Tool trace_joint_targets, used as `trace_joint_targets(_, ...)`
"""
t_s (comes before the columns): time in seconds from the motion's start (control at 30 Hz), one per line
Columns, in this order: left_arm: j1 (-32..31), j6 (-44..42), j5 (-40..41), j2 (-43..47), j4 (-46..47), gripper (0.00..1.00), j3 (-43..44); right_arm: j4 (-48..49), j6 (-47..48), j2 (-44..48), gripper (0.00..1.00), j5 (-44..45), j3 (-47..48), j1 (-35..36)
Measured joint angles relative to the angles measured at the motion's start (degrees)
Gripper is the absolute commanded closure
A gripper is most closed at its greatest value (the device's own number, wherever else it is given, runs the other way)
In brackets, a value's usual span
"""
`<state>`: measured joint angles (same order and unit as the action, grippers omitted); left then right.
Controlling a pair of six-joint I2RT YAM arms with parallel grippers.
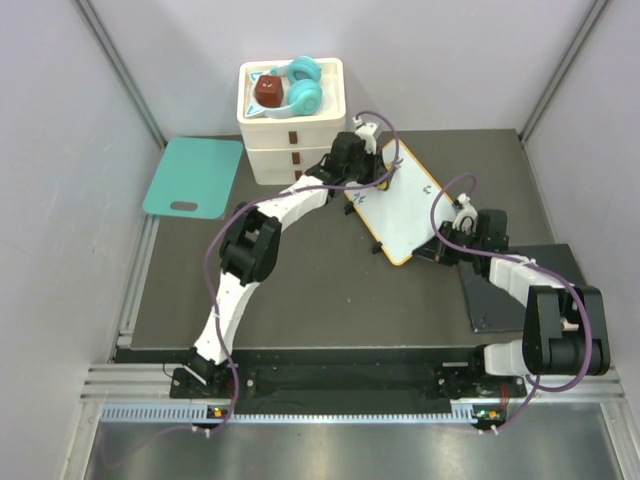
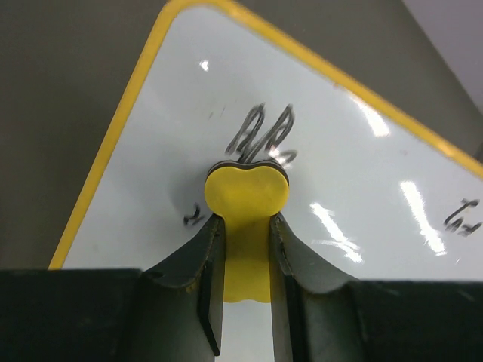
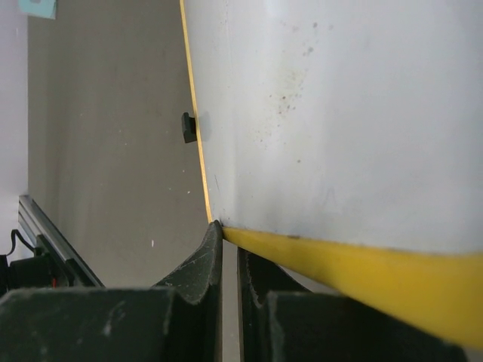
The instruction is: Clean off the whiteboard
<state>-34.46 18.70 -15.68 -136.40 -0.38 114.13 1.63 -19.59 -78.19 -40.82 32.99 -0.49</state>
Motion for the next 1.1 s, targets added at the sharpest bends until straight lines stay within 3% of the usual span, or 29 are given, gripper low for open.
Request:
trace_joint_targets(0.37,-0.63,0.09,-0.13,-6.14,-5.73,1.0,14.12,0.02,0.02,0.0,1.0,0.07,0.0,0.37)
trace_joint_targets(1.1,4.66,-3.19,-0.85,-6.27,-7.78,1.0,12.26,0.22,0.52,0.0,1.0,0.09,0.0,0.83)
